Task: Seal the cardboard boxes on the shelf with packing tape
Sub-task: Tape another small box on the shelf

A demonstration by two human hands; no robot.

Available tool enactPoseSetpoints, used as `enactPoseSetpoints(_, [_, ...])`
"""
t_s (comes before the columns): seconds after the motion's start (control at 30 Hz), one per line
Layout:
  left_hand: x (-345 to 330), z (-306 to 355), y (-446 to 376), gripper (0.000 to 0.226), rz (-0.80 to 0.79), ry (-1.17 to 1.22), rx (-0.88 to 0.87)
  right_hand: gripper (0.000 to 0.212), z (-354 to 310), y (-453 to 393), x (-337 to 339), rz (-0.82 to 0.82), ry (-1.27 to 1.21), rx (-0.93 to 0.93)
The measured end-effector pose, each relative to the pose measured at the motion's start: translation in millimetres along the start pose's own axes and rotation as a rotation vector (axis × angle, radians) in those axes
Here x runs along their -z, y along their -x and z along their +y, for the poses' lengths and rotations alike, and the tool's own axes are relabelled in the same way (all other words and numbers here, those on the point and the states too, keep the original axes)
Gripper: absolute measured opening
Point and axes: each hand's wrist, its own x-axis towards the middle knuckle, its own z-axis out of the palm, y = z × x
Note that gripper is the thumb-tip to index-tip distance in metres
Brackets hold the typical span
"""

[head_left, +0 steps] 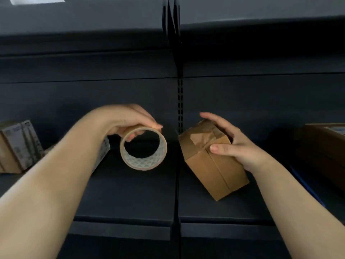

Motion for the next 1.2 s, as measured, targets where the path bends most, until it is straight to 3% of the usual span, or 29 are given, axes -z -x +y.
enactPoseSetpoints(0.1, [-29,1,-15,0.022,-0.015,-0.144,0.0,0.084,9,6,3,0.037,-0.109,0.024])
enactPoseSetpoints(0.27, [-63,25,-36,0.023,-0.01,-0.209,-0.081,0.079,24,31,11,0.155,-0.226,0.009])
enactPoseSetpoints(0.4, [-79,44,-45,0.027,-0.022,-0.27,-0.11,0.051,5,22,34,0.168,0.14,-0.253])
enactPoseSetpoints(0.5, [-82,47,-49,0.028,-0.007,-0.298,-0.114,0.053,-21,2,41,0.077,0.428,-0.512])
enactPoseSetpoints(0.57, [-83,45,-49,0.027,-0.008,-0.285,-0.116,0.046,-35,-3,37,-0.013,0.473,-0.549])
enactPoseSetpoints(0.67, [-80,36,-48,0.025,-0.022,-0.242,-0.121,0.037,-32,-5,35,0.016,0.361,-0.636])
enactPoseSetpoints(0.77, [-76,26,-45,0.025,-0.032,-0.145,-0.121,0.025,-21,-3,30,0.167,0.166,-0.619])
enactPoseSetpoints(0.83, [-77,23,-44,0.026,-0.038,-0.109,-0.128,0.026,-20,-1,27,0.173,0.13,-0.583])
enactPoseSetpoints(0.97, [-82,26,-44,0.027,-0.023,-0.094,-0.131,0.025,-26,-2,29,0.119,0.336,-0.533])
enactPoseSetpoints(1.1, [-82,28,-44,0.024,-0.01,-0.1,-0.135,0.071,-44,-7,30,0.089,0.752,-0.365])
enactPoseSetpoints(1.2, [-82,28,-45,0.02,-0.007,-0.109,-0.129,0.109,-62,-11,20,-0.288,0.937,-0.34])
